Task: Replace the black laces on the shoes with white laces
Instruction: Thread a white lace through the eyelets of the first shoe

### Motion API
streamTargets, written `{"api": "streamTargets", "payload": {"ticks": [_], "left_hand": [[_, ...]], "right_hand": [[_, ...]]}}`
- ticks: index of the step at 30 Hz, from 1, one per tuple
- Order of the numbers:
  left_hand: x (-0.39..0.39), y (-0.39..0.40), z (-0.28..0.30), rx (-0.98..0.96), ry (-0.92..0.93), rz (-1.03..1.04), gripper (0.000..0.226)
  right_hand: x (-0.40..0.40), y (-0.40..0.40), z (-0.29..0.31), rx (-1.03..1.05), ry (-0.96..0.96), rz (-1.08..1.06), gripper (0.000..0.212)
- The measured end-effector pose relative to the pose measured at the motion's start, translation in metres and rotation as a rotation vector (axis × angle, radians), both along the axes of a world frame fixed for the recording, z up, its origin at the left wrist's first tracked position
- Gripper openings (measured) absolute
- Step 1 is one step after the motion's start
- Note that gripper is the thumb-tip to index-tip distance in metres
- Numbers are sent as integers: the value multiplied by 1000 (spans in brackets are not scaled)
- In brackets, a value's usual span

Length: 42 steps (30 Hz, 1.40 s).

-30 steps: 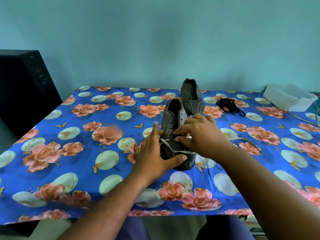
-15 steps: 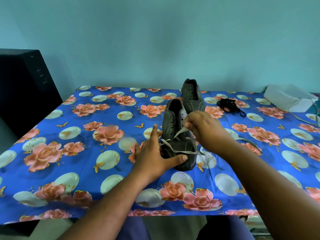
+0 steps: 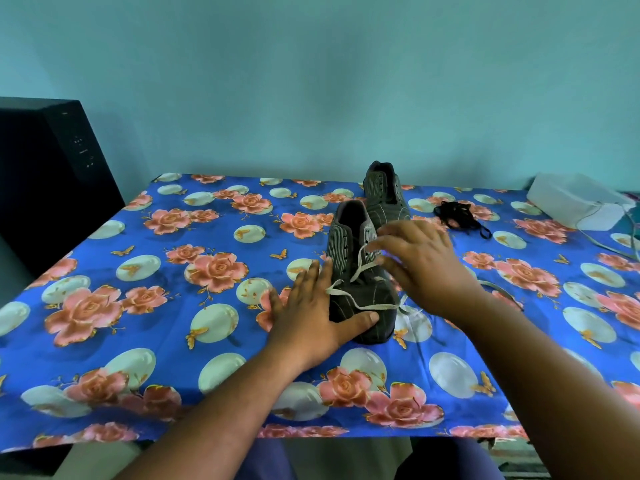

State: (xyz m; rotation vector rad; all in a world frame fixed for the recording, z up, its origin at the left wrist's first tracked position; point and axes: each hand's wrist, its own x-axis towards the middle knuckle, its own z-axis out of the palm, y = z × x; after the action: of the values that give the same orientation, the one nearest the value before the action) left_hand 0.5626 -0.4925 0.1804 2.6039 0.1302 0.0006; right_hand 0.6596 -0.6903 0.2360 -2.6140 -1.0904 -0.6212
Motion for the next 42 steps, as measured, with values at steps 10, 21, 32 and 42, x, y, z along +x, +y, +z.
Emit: {"api": "streamTargets", "payload": {"ticks": [10,21,32,42], "left_hand": [[2,1,-4,29,-2,-16,117],[3,1,-7,31,-22,-32,119],[1,-1,-6,86,5,-27,118],[1,0,-6,87,0,-25,117]], "right_hand": [[4,29,10,-246,-204,43,15],[20,24,26,-131,100,130,6],[50,21,62,357,146,-205,8],[37,17,39,-114,120,31,54]]}}
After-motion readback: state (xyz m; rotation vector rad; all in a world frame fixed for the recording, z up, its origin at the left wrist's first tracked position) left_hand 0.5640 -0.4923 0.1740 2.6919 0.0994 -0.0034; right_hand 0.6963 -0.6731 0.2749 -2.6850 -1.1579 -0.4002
